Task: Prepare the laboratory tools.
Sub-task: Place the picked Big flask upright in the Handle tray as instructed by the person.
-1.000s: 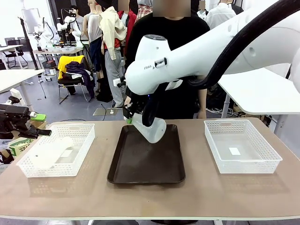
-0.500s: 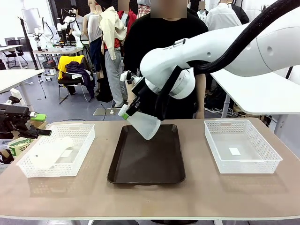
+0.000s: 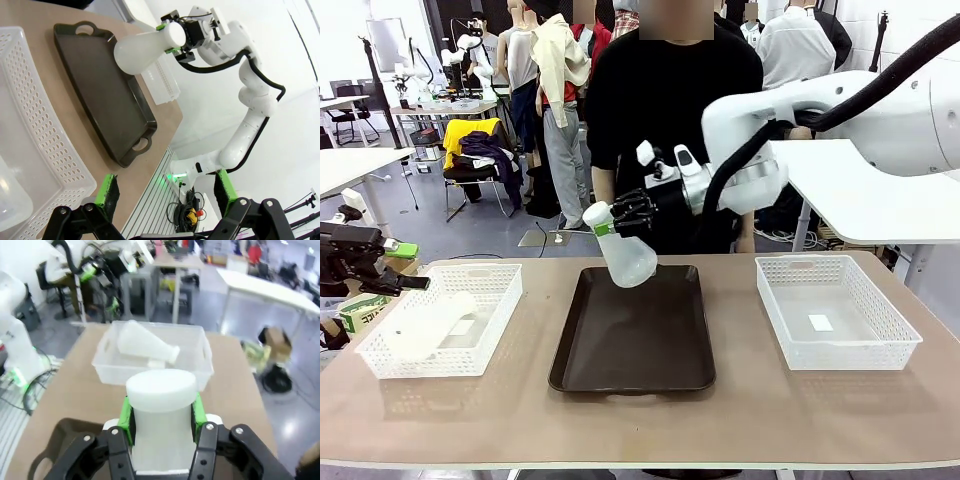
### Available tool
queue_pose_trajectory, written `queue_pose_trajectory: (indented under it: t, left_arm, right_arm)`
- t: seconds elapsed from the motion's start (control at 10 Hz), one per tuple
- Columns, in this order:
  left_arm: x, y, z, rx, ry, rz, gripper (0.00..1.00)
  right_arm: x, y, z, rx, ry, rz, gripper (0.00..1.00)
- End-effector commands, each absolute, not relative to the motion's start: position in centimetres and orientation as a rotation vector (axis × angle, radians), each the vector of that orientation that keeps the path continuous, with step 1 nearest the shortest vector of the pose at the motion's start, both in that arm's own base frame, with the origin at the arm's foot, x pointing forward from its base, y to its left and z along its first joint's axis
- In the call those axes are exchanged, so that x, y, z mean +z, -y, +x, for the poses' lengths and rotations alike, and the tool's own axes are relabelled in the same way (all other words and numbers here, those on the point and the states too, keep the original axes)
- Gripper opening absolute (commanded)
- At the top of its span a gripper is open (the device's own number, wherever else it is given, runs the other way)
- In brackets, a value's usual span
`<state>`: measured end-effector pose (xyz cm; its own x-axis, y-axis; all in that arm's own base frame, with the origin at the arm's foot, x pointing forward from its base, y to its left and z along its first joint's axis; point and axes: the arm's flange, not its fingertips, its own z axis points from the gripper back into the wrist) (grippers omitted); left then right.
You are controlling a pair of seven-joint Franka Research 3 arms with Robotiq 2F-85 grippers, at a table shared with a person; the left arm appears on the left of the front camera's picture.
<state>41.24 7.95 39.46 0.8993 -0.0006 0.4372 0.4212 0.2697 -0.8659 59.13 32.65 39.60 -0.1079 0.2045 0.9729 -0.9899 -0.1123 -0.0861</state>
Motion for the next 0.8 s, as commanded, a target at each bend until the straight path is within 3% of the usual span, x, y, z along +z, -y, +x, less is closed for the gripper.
queue_pose_trajectory:
  t: [0.0,0.7]
  left_arm:
    - [39.7,-8.0,41.3,-0.293,0.396,-1.285,1.0]
    - [39.7,-8.0,41.3,-0.293,0.396,-1.285,1.0]
  right_arm:
    - [37.5,-31.6,58.0,1.418,1.078,1.211,0.0]
    - [32.1,-30.9,61.5,1.271,1.184,1.335,0.0]
